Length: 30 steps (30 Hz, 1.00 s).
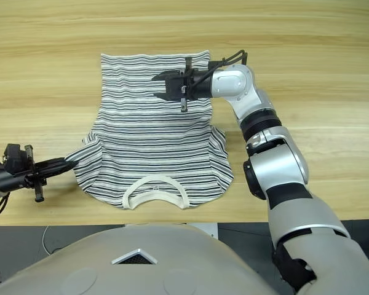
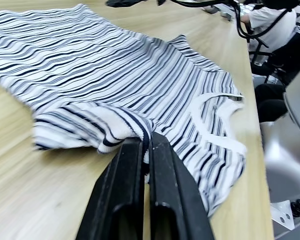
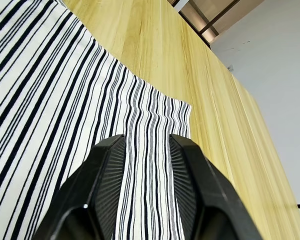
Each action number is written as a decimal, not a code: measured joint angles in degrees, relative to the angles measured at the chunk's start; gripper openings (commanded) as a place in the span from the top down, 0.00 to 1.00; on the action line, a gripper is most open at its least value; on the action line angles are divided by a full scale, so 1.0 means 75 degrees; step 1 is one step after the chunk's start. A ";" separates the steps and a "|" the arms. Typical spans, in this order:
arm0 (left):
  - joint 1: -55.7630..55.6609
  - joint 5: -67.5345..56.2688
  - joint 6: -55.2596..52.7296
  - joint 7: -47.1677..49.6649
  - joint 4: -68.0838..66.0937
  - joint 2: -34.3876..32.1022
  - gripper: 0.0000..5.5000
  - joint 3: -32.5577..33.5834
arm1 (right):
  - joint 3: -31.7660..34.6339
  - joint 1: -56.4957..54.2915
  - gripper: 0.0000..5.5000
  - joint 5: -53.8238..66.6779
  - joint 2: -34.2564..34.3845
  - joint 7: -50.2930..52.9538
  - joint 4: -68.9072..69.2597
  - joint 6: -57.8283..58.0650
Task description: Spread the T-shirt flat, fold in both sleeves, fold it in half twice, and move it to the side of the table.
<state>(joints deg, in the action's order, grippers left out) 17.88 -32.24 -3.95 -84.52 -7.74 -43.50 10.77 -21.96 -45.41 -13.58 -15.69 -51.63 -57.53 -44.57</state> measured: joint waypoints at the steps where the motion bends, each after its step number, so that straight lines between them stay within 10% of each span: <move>1: 0.0014 0.0079 -0.0005 0.0049 0.0271 0.0062 0.98 -0.0152 | -0.0014 0.0000 0.70 -0.0012 0.0007 0.0005 -0.0001 0.0000; 15: -0.1395 0.1155 -0.0667 0.1011 0.1598 0.0730 0.98 -0.2311 | -0.0175 0.0080 0.70 -0.0213 0.0175 0.0234 -0.0216 -0.0022; 30: -0.1341 0.1949 -0.0285 0.0912 0.1147 0.0537 0.59 -0.3167 | -0.0148 0.0205 0.70 -0.0189 0.0163 0.0182 -0.0123 -0.0042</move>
<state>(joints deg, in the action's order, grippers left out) 7.82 -17.63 -6.09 -77.68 0.86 -39.47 -12.98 -23.07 -43.87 -15.00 -14.47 -50.27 -58.45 -44.89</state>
